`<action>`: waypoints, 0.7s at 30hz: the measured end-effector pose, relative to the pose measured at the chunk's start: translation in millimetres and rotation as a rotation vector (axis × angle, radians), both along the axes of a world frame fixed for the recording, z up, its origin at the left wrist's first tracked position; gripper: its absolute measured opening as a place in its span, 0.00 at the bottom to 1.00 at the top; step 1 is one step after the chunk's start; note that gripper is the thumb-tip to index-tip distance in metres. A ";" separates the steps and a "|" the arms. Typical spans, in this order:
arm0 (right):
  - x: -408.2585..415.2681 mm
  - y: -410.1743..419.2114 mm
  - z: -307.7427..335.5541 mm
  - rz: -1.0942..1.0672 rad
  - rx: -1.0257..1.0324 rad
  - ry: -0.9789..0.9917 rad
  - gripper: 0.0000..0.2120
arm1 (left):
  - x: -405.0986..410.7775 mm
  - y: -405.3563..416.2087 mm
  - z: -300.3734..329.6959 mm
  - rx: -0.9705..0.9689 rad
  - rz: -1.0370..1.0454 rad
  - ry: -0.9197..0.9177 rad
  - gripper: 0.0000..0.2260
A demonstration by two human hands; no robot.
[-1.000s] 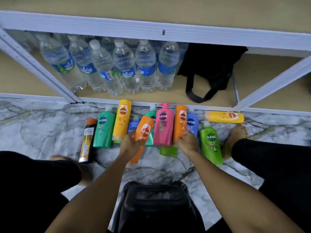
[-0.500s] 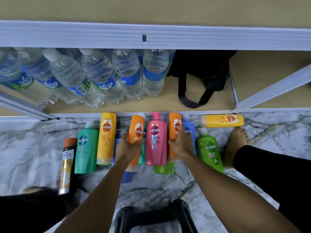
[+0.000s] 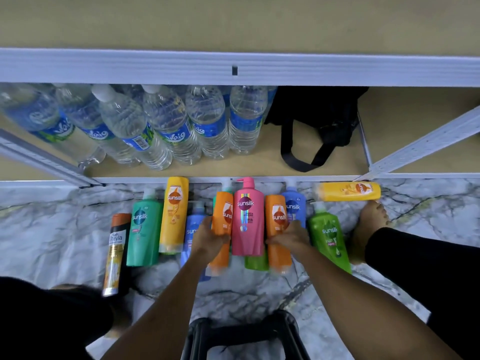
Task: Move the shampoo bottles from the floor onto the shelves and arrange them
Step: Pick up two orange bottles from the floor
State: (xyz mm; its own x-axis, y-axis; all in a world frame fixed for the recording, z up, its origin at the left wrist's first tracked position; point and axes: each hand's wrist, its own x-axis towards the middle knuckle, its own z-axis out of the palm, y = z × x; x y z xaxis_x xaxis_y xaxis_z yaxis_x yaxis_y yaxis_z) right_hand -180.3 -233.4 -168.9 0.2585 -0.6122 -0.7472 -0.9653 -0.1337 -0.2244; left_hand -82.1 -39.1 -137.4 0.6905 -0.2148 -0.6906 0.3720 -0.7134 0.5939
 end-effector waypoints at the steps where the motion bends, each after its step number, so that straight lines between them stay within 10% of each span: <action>1: -6.5 6.3 2.1 -0.014 -0.009 0.002 0.50 | -5.8 3.6 2.3 0.005 0.004 0.002 0.21; 21: -55.5 47.8 10.7 -0.254 0.152 -0.163 0.50 | -75.7 59.6 33.5 0.026 0.120 -0.033 0.37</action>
